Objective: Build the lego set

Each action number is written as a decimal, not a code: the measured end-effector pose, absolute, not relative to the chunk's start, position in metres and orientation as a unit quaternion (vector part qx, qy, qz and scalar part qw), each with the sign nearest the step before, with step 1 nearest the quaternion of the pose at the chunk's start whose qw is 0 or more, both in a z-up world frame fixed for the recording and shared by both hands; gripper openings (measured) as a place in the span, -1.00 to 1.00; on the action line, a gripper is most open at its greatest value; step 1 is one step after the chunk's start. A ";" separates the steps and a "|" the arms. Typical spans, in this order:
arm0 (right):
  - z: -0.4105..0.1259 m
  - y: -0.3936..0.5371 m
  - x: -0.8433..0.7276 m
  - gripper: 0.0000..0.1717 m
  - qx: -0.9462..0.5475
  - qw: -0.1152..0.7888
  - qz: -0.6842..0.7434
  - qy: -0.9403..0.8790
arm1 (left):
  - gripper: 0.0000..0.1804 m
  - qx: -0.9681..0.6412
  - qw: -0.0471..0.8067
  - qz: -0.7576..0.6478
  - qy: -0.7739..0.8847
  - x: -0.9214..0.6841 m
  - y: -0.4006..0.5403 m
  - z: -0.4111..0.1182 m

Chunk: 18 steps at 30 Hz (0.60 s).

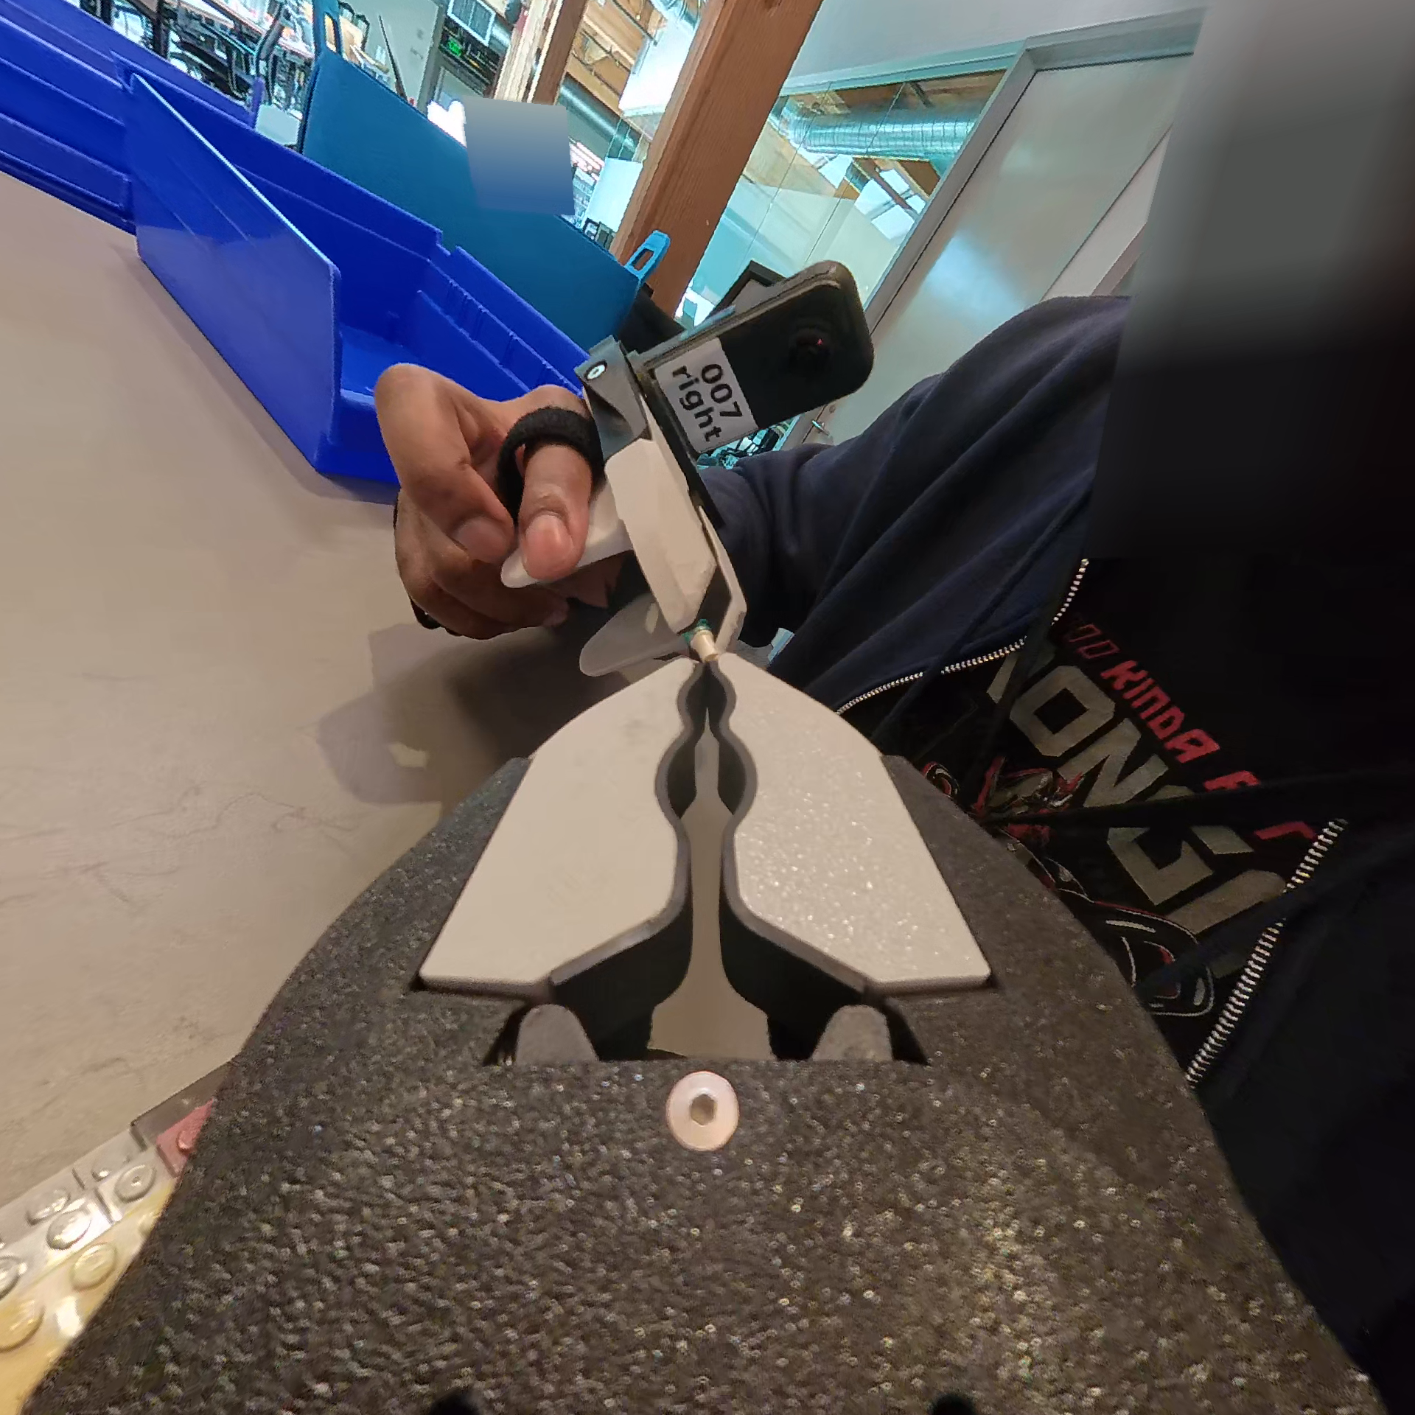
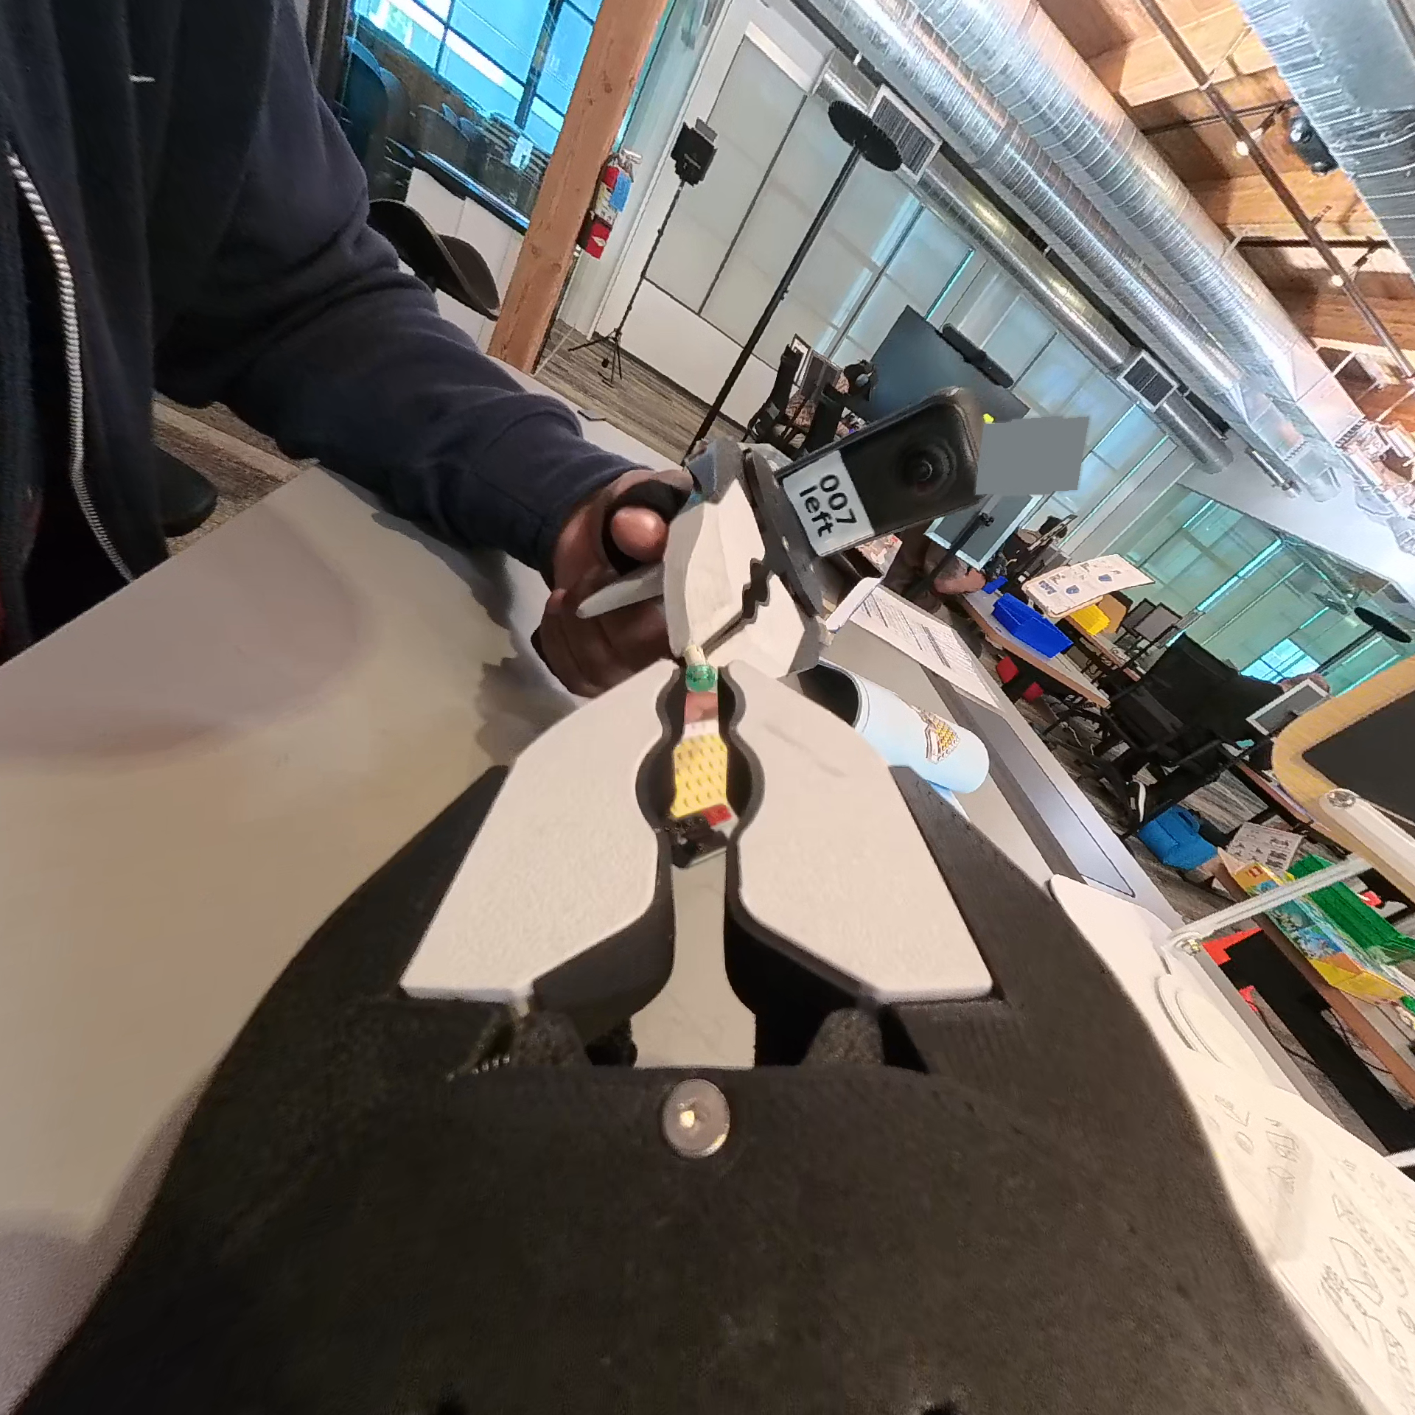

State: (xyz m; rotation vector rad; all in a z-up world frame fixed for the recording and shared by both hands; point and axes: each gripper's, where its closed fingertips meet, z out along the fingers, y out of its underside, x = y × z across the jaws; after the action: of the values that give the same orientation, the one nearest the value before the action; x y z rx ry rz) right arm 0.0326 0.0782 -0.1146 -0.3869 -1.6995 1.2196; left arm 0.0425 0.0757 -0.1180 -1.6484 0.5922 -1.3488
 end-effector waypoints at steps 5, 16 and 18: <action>-0.116 0.083 0.029 -0.92 -0.166 0.503 0.479 -0.700 | -0.90 -0.677 0.457 -0.533 0.221 0.035 0.081 -0.116; -0.119 0.086 0.023 -0.92 -0.169 0.529 0.437 -0.708 | -0.95 -0.695 0.460 -0.506 0.220 0.038 0.086 -0.124; -0.119 0.085 0.024 -0.91 -0.167 0.523 0.444 -0.708 | -0.95 -0.694 0.457 -0.511 0.221 0.039 0.085 -0.124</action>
State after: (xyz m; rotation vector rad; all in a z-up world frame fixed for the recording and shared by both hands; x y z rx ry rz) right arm 0.0243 0.0850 -0.1193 -0.3996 -1.6958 1.0634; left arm 0.0391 0.0853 -0.1244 -1.7099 0.5441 -1.2596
